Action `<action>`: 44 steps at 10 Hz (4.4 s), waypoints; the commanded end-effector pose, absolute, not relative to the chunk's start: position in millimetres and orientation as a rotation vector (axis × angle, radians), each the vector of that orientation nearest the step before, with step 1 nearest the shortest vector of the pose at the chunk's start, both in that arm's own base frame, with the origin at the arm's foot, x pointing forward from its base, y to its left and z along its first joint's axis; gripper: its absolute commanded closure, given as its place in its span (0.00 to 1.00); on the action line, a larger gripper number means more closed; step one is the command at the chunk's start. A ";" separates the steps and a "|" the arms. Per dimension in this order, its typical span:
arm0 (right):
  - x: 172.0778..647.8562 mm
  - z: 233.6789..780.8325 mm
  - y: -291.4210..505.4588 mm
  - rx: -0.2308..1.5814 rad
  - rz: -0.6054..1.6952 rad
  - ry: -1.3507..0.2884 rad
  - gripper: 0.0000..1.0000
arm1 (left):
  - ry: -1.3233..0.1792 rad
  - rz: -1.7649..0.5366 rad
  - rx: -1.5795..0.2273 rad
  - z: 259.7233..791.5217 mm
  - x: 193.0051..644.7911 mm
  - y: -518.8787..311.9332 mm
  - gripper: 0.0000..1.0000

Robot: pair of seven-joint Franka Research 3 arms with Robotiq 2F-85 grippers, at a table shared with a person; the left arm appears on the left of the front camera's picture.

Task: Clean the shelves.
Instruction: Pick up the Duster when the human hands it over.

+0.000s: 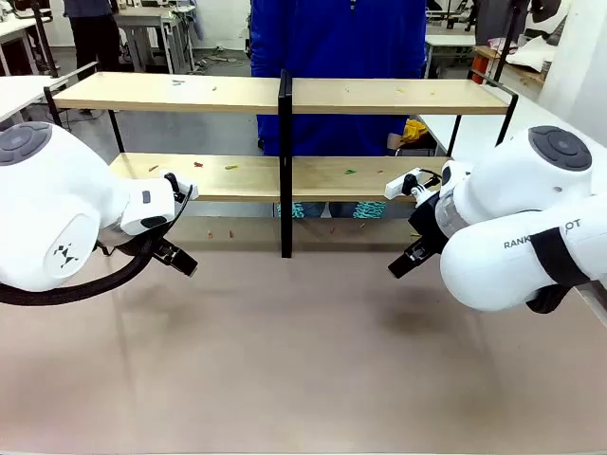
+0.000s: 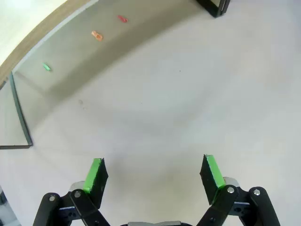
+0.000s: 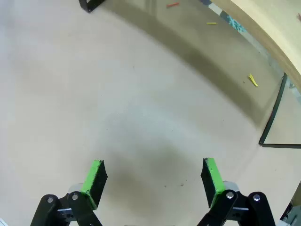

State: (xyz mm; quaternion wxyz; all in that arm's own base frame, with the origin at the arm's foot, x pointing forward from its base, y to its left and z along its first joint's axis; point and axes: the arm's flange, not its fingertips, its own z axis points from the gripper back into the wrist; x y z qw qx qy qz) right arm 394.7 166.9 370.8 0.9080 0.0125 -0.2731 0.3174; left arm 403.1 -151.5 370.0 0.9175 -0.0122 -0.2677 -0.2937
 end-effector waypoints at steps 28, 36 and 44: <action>230.9 531.2 130.1 -0.014 0.421 -0.840 0.00 | -0.996 -0.674 -0.022 504.0 178.9 -108.7 0.00; 244.2 629.7 158.6 -0.063 0.187 -0.878 0.00 | -0.815 -0.510 -0.149 646.5 232.5 -150.8 0.00; 240.6 626.7 169.8 -0.028 0.130 -0.822 0.00 | -1.018 -0.280 -0.174 656.4 231.3 -165.1 0.00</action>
